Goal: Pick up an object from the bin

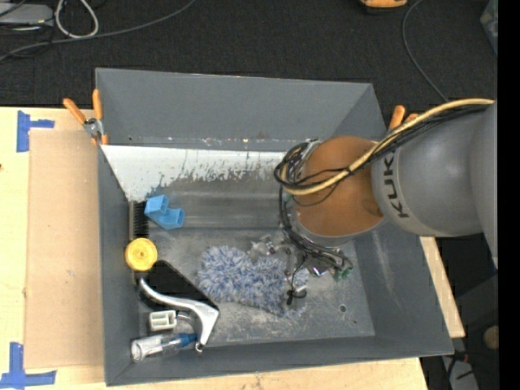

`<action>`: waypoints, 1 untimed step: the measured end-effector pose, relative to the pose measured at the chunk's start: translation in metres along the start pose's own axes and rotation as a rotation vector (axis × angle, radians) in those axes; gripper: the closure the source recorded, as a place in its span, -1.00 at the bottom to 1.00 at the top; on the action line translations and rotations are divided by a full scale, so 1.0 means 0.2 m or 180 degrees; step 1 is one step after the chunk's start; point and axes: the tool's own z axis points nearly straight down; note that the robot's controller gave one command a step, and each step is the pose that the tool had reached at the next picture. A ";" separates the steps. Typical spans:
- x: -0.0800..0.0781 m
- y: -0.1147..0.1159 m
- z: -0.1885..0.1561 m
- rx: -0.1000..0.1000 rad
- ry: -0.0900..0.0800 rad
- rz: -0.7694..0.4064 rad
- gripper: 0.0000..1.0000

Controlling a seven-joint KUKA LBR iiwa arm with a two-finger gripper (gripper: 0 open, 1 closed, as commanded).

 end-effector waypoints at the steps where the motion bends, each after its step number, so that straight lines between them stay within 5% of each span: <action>1: -0.15 0.04 0.17 0.0042 -0.0034 -0.0376 -1.00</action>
Offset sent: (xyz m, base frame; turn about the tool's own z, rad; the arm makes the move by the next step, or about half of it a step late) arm -0.0098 0.0085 -0.0316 0.3297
